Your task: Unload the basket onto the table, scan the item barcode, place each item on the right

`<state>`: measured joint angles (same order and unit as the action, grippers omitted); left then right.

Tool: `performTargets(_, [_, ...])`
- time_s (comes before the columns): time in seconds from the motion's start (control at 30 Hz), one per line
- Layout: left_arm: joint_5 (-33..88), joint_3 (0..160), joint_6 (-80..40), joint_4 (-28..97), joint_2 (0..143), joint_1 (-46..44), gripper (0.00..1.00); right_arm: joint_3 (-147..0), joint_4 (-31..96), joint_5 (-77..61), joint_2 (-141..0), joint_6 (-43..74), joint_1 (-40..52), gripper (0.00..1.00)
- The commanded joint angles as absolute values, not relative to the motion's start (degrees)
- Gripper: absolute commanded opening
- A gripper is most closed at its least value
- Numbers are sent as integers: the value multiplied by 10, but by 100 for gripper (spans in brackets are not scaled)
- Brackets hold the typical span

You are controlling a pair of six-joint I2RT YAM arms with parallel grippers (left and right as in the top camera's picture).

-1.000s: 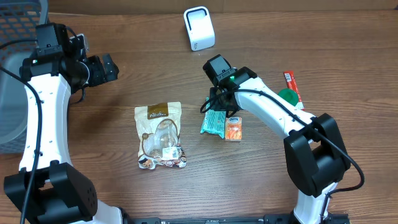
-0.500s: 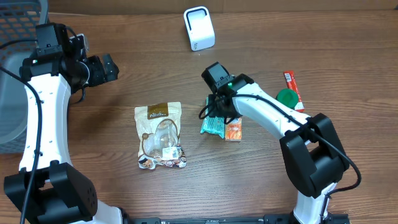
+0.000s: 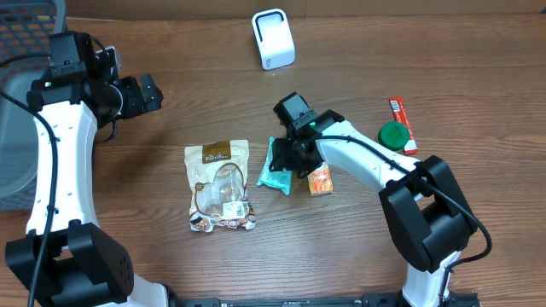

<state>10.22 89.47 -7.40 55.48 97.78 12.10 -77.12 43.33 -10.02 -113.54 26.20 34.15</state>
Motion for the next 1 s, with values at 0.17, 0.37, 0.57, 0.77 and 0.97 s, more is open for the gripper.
performTargets(0.17, [99, 896, -79, 554, 978, 120, 100, -832, 531, -62, -1057, 222, 329, 58])
performTargets(0.37, [99, 896, -79, 554, 978, 120, 100, -828, 651, -21, -1042, 218, 309, 62])
performTargets(0.57, [99, 896, -79, 554, 978, 120, 100, -776, 646, 59, -1042, 203, 306, 48])
performTargets(0.77, [99, 896, -79, 554, 978, 120, 100, -730, 605, 79, -1042, 205, 286, 31])
performTargets(0.97, [99, 896, -79, 554, 978, 120, 100, -697, 577, 38, -1042, 205, 258, 29])
